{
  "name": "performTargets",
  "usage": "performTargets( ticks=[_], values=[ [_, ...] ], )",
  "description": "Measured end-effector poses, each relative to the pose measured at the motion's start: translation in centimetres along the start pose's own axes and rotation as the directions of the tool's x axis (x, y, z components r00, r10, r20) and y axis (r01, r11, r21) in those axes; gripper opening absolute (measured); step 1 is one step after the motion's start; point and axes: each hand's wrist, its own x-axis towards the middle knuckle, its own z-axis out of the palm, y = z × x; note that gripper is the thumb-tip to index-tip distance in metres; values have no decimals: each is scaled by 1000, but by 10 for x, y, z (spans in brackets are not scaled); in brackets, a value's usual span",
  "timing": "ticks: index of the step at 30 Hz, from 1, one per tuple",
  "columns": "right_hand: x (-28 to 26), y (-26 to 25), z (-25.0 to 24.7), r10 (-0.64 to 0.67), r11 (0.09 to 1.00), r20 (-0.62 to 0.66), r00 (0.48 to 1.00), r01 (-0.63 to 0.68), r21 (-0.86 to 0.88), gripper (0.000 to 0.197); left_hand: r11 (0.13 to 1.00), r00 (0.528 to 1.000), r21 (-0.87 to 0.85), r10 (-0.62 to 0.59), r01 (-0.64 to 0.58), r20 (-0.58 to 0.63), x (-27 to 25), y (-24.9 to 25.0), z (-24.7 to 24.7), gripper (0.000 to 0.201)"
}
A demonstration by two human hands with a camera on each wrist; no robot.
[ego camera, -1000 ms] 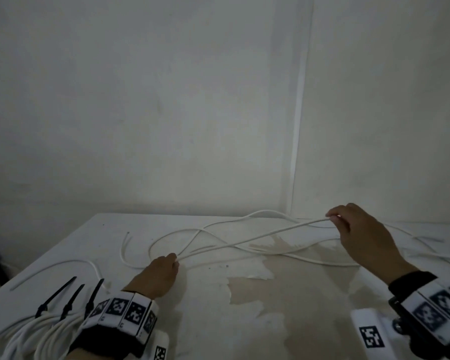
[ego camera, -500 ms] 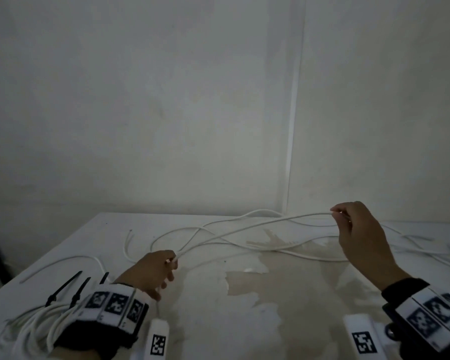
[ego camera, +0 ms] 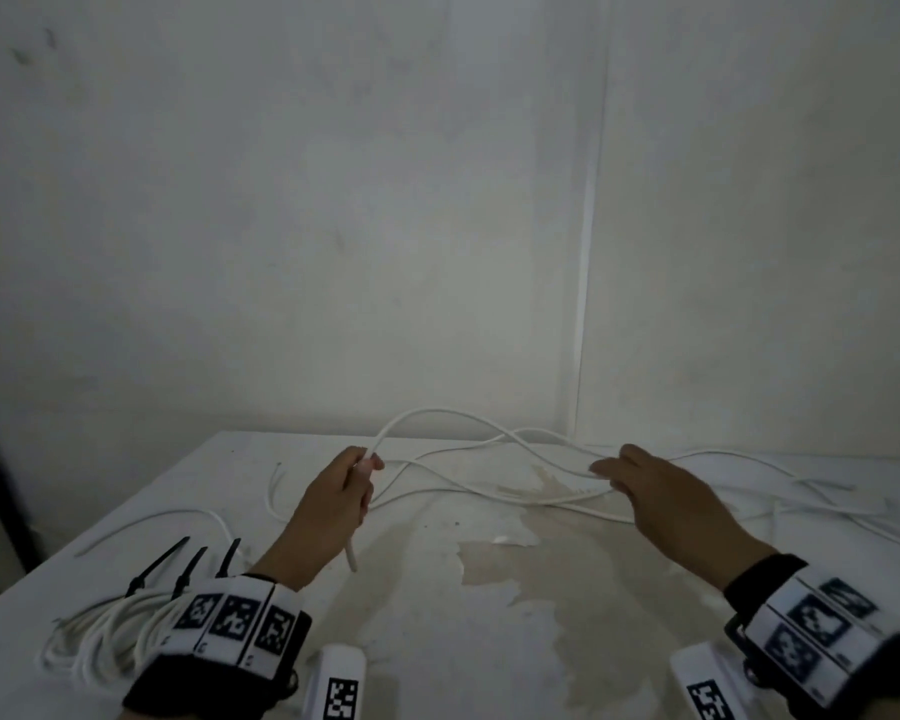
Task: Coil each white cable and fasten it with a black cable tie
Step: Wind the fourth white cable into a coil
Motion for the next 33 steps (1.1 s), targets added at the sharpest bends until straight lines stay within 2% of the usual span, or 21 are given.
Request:
performTargets(
  ticks=[1,2,5,8,9,13,17,19,24,29,33],
  values=[
    [-1,-6,0,-37,998,21,999,37,-47,50,1000,999,6,30,-30,-21,-2,2,1,29],
    [-3,-14,-3,-59,995,23,998,61,-83,49,998,998,14,56,-56,-36,-4,4,2,29],
    [-10,-37,-10,-213,970,11,977,213,-113,32,993,993,29,112,-111,-38,-10,13,6,29],
    [-12,-55,-13,-434,900,-108,895,425,-97,15,976,983,120,183,-183,16,-15,21,13,29],
    [-12,-59,-14,-464,886,-144,874,456,-88,11,967,979,154,199,-203,45,-17,24,16,29],
    [-4,-73,-23,-470,880,-232,852,474,-44,24,957,967,178,203,-229,154,-28,37,33,27],
    [6,-72,-31,-395,898,-279,875,432,82,29,968,951,114,191,-224,245,-42,50,49,28],
    [9,-70,-34,-349,908,-258,901,394,145,31,976,948,76,178,-205,265,-48,55,54,33],
    [10,-61,-41,-250,897,-232,940,315,310,30,942,917,157,234,-296,323,-53,61,60,27],
    [6,-55,-49,-66,882,-68,996,90,463,20,929,903,189,236,-318,360,-54,65,63,28],
    [2,-53,-56,30,838,47,998,-51,544,14,935,902,182,221,-304,371,-52,66,65,25]
  ],
)
